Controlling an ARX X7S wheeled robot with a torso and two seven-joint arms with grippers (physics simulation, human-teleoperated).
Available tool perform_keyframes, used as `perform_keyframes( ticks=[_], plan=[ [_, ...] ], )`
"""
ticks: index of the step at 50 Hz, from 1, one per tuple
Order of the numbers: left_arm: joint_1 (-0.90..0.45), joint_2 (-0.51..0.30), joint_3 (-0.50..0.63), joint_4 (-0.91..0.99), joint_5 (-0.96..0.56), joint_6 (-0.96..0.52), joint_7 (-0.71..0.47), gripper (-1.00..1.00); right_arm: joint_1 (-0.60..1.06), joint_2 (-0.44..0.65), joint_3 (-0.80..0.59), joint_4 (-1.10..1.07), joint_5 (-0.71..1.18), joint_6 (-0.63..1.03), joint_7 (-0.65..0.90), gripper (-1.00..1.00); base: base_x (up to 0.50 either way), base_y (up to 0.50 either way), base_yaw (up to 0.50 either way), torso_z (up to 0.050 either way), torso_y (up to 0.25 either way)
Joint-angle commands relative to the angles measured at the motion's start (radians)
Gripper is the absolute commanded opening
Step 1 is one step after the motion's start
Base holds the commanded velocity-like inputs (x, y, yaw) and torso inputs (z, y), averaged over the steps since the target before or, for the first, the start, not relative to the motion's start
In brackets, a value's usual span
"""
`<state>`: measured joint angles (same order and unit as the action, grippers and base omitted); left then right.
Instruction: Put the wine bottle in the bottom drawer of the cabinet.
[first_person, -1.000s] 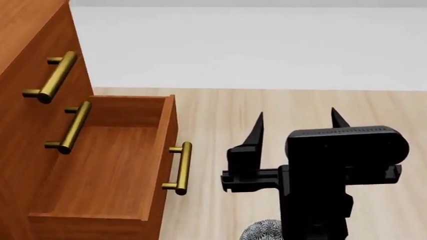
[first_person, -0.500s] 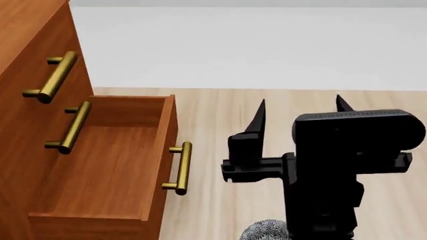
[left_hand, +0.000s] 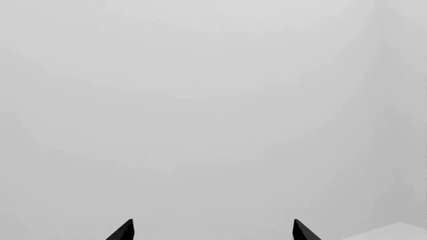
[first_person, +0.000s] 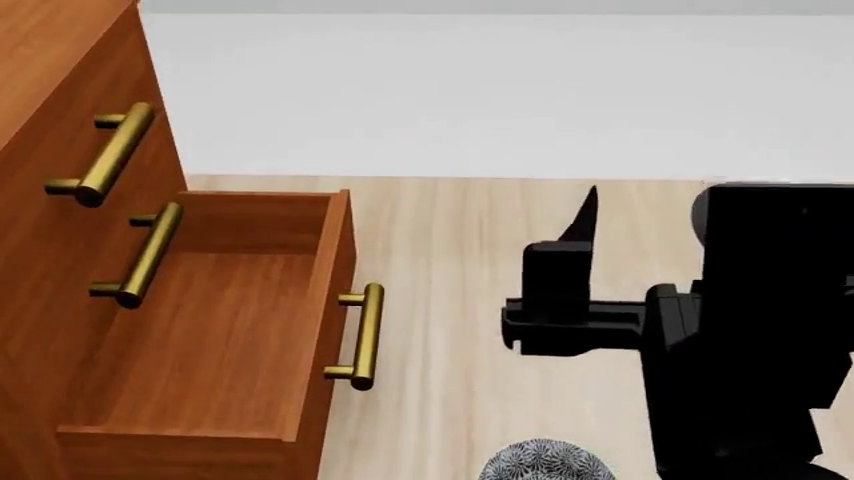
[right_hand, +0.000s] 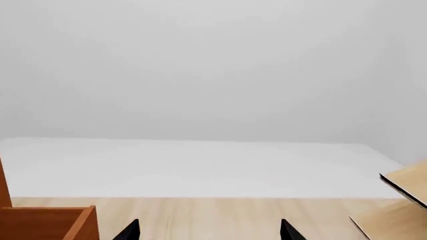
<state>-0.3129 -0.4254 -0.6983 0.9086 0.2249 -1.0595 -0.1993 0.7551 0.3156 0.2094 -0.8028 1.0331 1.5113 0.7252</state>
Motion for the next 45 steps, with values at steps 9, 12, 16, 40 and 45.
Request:
perform_keyframes(
  ticks=[9,12,16,40,45],
  plan=[
    [0.003,0.001,0.0,0.002,0.001,0.002,0.006,1.0,-0.079,0.121,0.154,-0.02,0.285,-0.014,0.215,1.0,0.0,0.0,0.0,0.0,0.0],
    [0.003,0.003,-0.002,0.002,0.0,0.004,0.008,1.0,-0.118,0.138,0.169,-0.027,0.256,-0.045,0.197,1.0,0.0,0.0,0.0,0.0,0.0],
    [-0.002,0.0,-0.003,0.003,0.0,-0.002,0.009,1.0,-0.158,0.155,0.184,-0.032,0.238,-0.068,0.184,1.0,0.0,0.0,0.0,0.0,0.0],
    [0.004,0.014,-0.012,-0.009,-0.003,0.027,0.007,1.0,-0.325,0.199,0.447,-0.011,0.412,-0.148,0.242,1.0,0.0,0.0,0.0,0.0,0.0],
    [0.001,0.012,-0.011,0.001,-0.002,0.012,0.011,1.0,-0.363,0.213,0.515,0.001,0.447,-0.17,0.253,1.0,0.0,0.0,0.0,0.0,0.0]
  ],
)
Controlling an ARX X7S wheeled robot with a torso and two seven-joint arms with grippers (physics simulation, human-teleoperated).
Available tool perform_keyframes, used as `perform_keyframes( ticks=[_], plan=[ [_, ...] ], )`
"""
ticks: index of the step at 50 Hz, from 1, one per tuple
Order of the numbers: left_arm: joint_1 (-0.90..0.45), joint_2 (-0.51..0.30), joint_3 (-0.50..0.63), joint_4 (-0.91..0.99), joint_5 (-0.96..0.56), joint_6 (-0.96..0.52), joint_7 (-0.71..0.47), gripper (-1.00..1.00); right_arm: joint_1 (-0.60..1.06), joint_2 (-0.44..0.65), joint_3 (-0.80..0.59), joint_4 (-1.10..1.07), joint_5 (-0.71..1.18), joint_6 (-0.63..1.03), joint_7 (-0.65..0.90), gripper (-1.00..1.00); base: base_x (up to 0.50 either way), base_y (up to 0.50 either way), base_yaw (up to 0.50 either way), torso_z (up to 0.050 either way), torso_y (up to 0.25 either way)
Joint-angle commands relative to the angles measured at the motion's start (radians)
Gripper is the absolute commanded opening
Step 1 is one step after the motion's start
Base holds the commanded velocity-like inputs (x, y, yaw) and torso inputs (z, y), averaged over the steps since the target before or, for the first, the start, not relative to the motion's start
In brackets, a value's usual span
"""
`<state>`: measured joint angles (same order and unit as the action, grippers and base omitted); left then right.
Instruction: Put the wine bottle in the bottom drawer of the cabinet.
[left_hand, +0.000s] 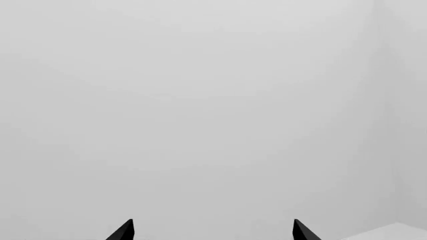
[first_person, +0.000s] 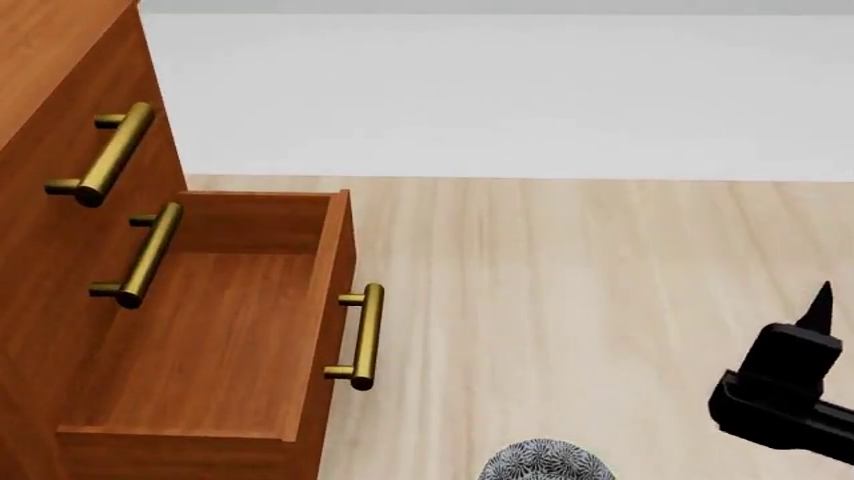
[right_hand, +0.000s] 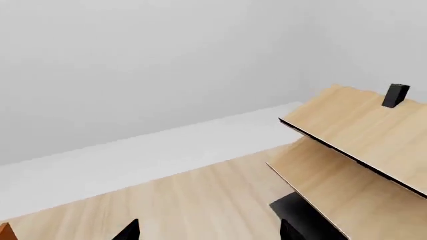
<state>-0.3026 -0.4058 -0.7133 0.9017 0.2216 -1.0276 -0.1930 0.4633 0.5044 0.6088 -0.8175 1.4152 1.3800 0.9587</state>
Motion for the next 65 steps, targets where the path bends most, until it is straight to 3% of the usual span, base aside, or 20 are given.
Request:
perform_keyframes(
  ticks=[1,21,22,23,24,26,30,32,34,35,37,39,41,43,47,65],
  plan=[
    [-0.011,-0.009,0.003,0.004,0.0,-0.018,0.005,1.0,-0.074,0.024,0.119,0.016,0.066,-0.041,0.02,1.0,0.0,0.0,0.0,0.0,0.0],
    [-0.006,-0.005,0.006,0.008,0.008,-0.019,0.004,1.0,-0.211,0.049,0.241,0.001,0.02,-0.068,-0.037,1.0,0.0,0.0,0.0,0.0,0.0],
    [0.045,0.051,-0.023,-0.027,-0.006,0.088,-0.011,1.0,-0.216,0.049,0.244,0.001,0.018,-0.069,-0.039,1.0,0.0,0.0,0.0,0.0,0.0],
    [0.021,0.023,-0.01,-0.008,0.001,0.035,-0.003,1.0,-0.221,0.048,0.249,0.002,0.017,-0.071,-0.042,1.0,0.0,0.0,0.0,0.0,0.0],
    [0.052,0.058,-0.028,-0.031,-0.008,0.102,-0.013,1.0,-0.227,0.047,0.251,0.001,0.011,-0.072,-0.047,1.0,0.0,0.0,0.0,0.0,0.0],
    [0.014,0.014,-0.004,0.003,0.004,0.012,-0.001,1.0,-0.242,0.042,0.258,0.001,-0.013,-0.08,-0.066,1.0,0.0,0.0,0.0,0.0,0.0],
    [0.05,0.053,-0.023,-0.024,-0.006,0.09,-0.011,1.0,-0.272,0.033,0.262,0.002,-0.062,-0.094,-0.1,1.0,0.0,0.0,0.0,0.0,0.0],
    [-0.008,-0.014,0.015,0.019,0.01,-0.038,0.004,1.0,-0.279,0.032,0.262,0.004,-0.07,-0.096,-0.104,1.0,0.0,0.0,0.0,0.0,0.0],
    [0.02,0.019,-0.003,0.0,0.002,0.021,-0.002,1.0,-0.282,0.033,0.249,0.007,-0.089,-0.098,-0.112,1.0,0.0,0.0,0.0,0.0,0.0],
    [-0.001,-0.006,0.009,0.013,0.007,-0.023,0.004,1.0,-0.28,0.033,0.243,0.011,-0.094,-0.098,-0.111,1.0,0.0,0.0,0.0,0.0,0.0],
    [0.058,0.061,-0.028,-0.029,-0.011,0.106,-0.014,1.0,-0.274,0.035,0.22,0.02,-0.112,-0.099,-0.116,1.0,0.0,0.0,0.0,0.0,0.0],
    [0.02,0.017,-0.006,-0.001,0.0,0.022,-0.002,1.0,-0.267,0.036,0.187,0.033,-0.143,-0.102,-0.124,1.0,0.0,0.0,0.0,0.0,0.0],
    [0.047,0.05,-0.023,-0.019,-0.008,0.081,-0.01,1.0,-0.26,0.039,0.154,0.045,-0.173,-0.106,-0.132,1.0,0.0,0.0,0.0,0.0,0.0],
    [-0.005,-0.009,0.007,0.014,0.004,-0.027,0.004,1.0,-0.25,0.044,0.114,0.062,-0.206,-0.111,-0.141,1.0,0.0,0.0,0.0,0.0,0.0],
    [0.07,0.076,-0.033,-0.03,-0.014,0.127,-0.018,1.0,-0.24,0.05,0.052,0.1,-0.273,-0.134,-0.166,1.0,0.0,0.0,0.0,0.0,0.0],
    [0.055,0.057,-0.014,0.006,-0.001,0.068,-0.012,1.0,-0.207,0.068,-0.111,0.224,-0.413,-0.199,-0.224,1.0,0.0,0.0,0.0,0.0,0.0]
  ],
)
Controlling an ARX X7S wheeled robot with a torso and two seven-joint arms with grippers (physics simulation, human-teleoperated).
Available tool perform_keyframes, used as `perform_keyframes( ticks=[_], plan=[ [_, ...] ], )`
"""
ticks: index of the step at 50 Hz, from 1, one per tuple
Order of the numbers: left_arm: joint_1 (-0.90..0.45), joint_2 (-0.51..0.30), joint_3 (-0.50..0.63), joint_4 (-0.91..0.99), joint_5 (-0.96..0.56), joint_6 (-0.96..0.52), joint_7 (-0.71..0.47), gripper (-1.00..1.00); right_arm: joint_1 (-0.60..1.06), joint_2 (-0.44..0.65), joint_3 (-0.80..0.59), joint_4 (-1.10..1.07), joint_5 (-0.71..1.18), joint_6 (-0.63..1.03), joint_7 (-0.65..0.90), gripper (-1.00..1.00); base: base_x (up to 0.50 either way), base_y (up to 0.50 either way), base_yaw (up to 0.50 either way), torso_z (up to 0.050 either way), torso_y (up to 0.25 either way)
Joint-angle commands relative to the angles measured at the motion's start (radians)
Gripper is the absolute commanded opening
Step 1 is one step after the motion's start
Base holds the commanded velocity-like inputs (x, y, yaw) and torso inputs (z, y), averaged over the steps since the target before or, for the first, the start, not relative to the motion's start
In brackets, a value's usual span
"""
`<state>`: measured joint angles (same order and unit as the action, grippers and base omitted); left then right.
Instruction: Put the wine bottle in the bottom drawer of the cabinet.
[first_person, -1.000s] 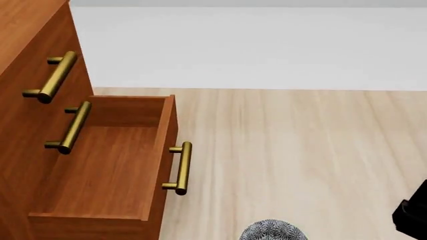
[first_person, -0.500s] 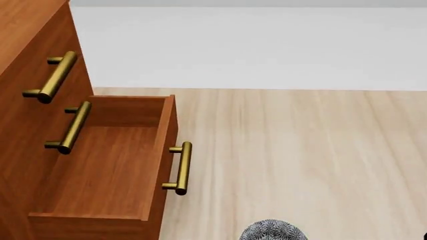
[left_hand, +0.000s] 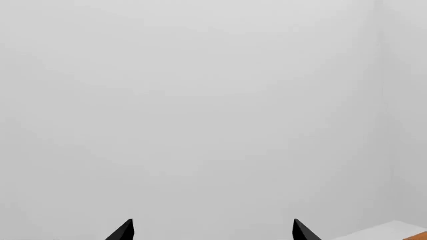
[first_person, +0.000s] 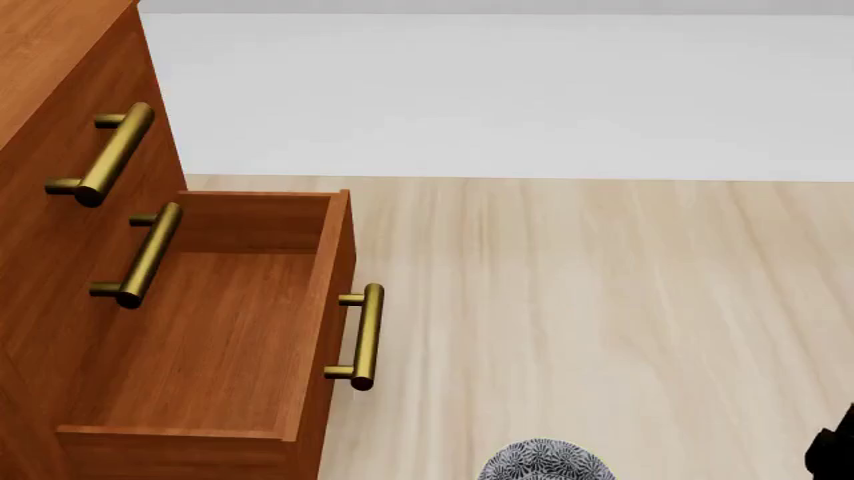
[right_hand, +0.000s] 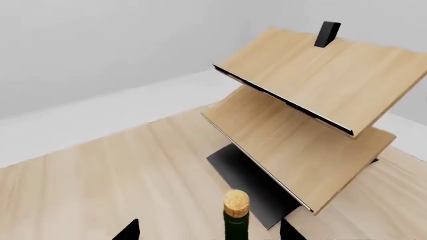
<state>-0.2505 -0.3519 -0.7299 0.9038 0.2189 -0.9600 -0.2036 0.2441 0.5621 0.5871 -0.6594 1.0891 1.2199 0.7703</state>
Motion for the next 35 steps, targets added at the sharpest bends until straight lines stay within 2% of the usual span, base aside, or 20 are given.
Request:
perform_keyframes(
  ticks=[1,35],
  plan=[
    [0.003,0.004,0.003,0.003,0.003,0.001,-0.002,1.0,0.015,0.01,-0.095,0.074,-0.093,-0.042,-0.036,1.0,0.0,0.0,0.0,0.0,0.0],
    [0.001,0.004,0.0,0.008,0.003,-0.003,0.005,1.0,0.025,0.022,-0.221,0.249,-0.238,-0.15,-0.088,1.0,0.0,0.0,0.0,0.0,0.0]
  ],
)
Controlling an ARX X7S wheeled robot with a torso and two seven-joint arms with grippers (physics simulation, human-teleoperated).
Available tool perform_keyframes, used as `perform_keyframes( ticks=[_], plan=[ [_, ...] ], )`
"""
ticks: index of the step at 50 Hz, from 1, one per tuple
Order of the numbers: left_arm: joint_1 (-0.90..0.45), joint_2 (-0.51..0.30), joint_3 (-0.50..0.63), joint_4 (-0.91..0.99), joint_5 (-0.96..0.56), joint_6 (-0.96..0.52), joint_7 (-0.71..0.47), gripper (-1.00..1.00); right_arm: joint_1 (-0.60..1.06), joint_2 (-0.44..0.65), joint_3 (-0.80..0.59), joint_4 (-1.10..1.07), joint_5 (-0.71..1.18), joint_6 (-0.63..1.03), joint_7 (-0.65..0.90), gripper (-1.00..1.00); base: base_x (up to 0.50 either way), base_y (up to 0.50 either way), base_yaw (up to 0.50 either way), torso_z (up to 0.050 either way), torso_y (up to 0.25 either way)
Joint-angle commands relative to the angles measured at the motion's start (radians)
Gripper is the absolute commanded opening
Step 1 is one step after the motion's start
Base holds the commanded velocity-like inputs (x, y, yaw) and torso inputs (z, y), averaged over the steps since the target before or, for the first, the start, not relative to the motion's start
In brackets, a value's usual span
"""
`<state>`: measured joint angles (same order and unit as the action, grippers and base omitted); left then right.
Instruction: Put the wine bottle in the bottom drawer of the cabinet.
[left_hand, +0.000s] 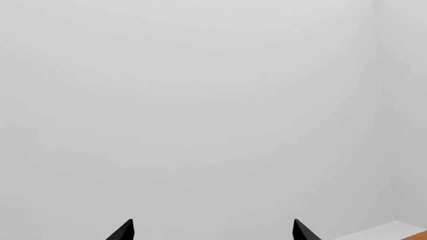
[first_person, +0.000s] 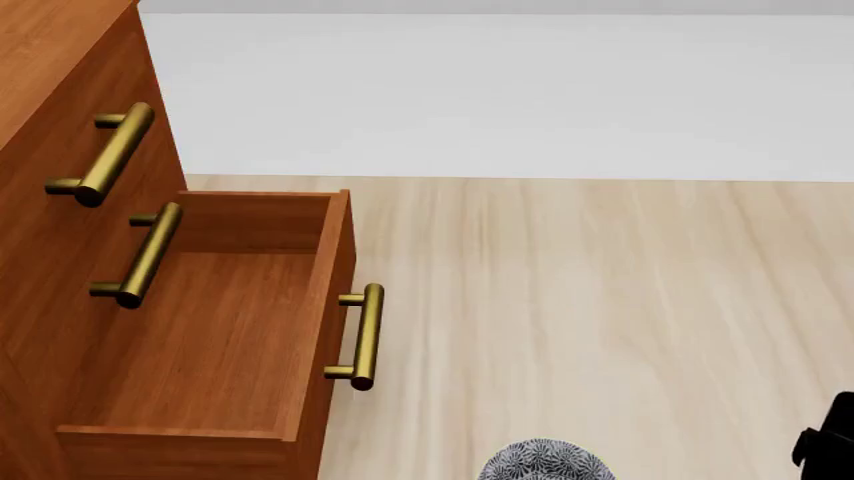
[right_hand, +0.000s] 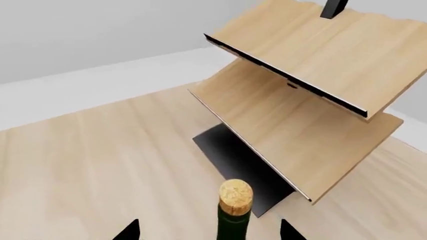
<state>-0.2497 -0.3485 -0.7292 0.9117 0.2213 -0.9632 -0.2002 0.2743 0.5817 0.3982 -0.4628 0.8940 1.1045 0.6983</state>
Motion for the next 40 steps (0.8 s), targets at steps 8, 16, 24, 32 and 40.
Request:
perform_keyframes(
  ticks=[8,16,24,32,40],
  plan=[
    [-0.004,-0.004,0.003,0.003,0.002,-0.007,0.003,1.0,-0.012,0.004,-0.049,0.085,-0.067,-0.057,-0.029,1.0,0.0,0.0,0.0,0.0,0.0],
    [0.003,0.005,0.0,-0.019,-0.001,0.023,-0.002,1.0,0.006,0.008,-0.082,0.121,-0.09,-0.069,-0.038,1.0,0.0,0.0,0.0,0.0,0.0],
    [0.003,0.006,-0.001,-0.015,-0.001,0.023,-0.001,1.0,0.006,0.005,-0.103,0.162,-0.115,-0.094,-0.049,1.0,0.0,0.0,0.0,0.0,0.0],
    [-0.001,0.003,0.0,-0.019,-0.001,0.021,0.0,1.0,0.022,0.005,-0.121,0.204,-0.132,-0.108,-0.057,1.0,0.0,0.0,0.0,0.0,0.0],
    [0.001,0.005,0.004,-0.012,0.002,0.018,-0.001,1.0,0.034,0.006,-0.132,0.229,-0.14,-0.115,-0.061,1.0,0.0,0.0,0.0,0.0,0.0]
  ],
)
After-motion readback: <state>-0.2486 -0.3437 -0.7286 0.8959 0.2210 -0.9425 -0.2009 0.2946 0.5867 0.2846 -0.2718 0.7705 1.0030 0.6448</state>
